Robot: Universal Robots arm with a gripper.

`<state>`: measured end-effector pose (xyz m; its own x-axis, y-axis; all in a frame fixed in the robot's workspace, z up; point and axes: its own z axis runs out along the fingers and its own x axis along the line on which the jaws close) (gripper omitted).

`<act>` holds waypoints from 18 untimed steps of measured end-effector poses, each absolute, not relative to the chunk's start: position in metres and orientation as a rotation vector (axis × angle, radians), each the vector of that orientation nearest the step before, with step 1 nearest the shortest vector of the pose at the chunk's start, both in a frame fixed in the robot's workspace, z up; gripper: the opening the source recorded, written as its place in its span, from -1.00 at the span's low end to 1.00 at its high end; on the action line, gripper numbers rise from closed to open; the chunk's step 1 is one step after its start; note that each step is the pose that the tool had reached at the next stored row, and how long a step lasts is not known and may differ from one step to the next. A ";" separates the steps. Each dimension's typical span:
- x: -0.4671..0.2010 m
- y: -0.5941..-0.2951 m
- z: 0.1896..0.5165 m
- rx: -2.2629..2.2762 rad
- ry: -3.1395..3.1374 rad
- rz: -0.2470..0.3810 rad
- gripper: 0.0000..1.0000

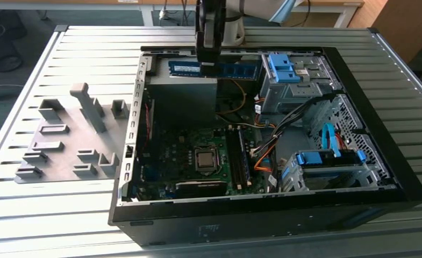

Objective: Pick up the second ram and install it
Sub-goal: 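Insert the second ram into the second slot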

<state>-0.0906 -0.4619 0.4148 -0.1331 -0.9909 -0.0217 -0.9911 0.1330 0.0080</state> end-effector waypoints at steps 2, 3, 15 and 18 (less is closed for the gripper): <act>-0.091 -0.462 0.415 -2.033 2.380 0.031 -0.72; -0.091 -0.462 0.415 -2.019 2.392 0.031 -0.72; -0.091 -0.462 0.414 -1.856 2.519 0.030 -0.72; -0.091 -0.462 0.414 -1.816 2.548 0.030 -0.72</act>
<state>-0.0906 -0.4618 0.4139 -0.3265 -0.9449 -0.0214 -0.9452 0.3264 0.0080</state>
